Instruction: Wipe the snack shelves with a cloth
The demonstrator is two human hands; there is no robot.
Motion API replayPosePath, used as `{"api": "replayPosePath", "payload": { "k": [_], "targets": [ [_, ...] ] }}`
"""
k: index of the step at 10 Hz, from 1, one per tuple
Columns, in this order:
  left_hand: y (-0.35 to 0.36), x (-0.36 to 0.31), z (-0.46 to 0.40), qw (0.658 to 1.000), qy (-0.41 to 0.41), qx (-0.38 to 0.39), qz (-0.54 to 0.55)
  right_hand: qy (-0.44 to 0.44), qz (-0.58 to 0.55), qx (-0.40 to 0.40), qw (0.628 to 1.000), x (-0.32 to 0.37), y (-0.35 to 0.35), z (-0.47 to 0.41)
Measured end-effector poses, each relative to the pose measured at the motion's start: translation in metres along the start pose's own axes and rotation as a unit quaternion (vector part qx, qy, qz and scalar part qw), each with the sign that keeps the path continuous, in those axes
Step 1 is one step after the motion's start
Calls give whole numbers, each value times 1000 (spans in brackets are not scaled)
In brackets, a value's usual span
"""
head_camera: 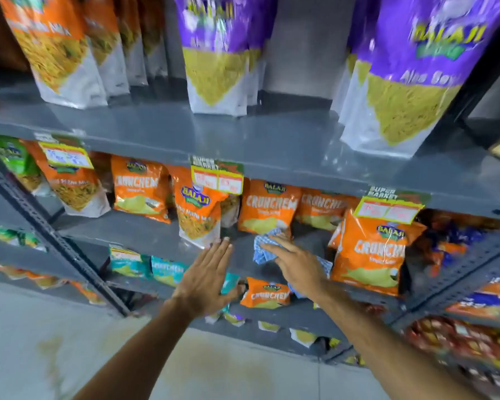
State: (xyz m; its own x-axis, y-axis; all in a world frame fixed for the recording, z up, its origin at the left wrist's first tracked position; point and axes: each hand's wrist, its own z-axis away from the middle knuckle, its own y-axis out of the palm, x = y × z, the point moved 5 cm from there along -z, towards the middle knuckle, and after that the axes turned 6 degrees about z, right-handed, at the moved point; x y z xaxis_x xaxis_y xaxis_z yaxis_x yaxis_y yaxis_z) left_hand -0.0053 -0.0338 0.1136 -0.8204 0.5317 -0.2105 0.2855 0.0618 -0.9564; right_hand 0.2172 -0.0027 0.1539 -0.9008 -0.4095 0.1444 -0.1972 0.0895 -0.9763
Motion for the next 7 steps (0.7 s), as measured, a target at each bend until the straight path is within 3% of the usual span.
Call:
{"api": "replayPosePath", "payload": {
  "k": [2, 3, 5, 7],
  "targets": [
    [100, 22, -25, 996, -40, 79, 13, 23, -71, 32, 997, -47, 94, -14],
    [122, 26, -45, 996, -54, 68, 9, 14, -73, 31, 997, -57, 122, -25],
    [146, 28, -64, 993, -85, 75, -22, -32, 45, -20, 998, -56, 143, -28],
    [129, 22, -69, 985, -118, 120, -25, -34, 39, 18, 999, -54, 133, -30]
  ]
}}
